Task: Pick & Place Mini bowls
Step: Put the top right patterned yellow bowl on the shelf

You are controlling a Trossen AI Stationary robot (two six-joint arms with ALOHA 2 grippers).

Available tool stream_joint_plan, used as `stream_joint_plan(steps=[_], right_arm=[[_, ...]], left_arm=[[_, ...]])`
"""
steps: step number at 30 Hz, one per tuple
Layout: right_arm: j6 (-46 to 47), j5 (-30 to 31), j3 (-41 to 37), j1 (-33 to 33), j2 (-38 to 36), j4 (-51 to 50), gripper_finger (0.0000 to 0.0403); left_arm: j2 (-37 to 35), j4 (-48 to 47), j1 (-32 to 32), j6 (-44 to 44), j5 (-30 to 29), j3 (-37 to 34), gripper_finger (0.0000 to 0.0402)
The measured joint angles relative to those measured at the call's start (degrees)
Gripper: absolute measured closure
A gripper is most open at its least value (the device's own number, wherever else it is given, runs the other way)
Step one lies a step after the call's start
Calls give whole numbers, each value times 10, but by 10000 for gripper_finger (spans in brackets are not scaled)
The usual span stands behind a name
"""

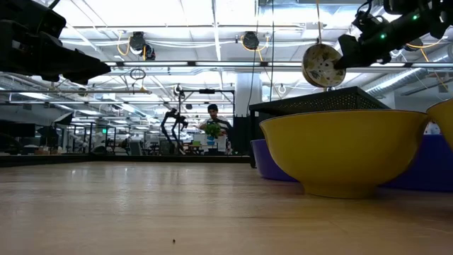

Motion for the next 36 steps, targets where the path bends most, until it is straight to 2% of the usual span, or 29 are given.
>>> stream_joint_plan(steps=[25, 30, 36], right_arm=[[-12, 0, 0, -102, 0, -4, 399], [-15, 33, 0, -118, 0, -19, 399], [-17, 29, 0, -134, 0, -19, 399]], left_arm=[[0, 0, 0, 0, 0, 0, 204], [0, 0, 0, 0, 0, 0, 204], [0, 0, 0, 0, 0, 0, 204]])
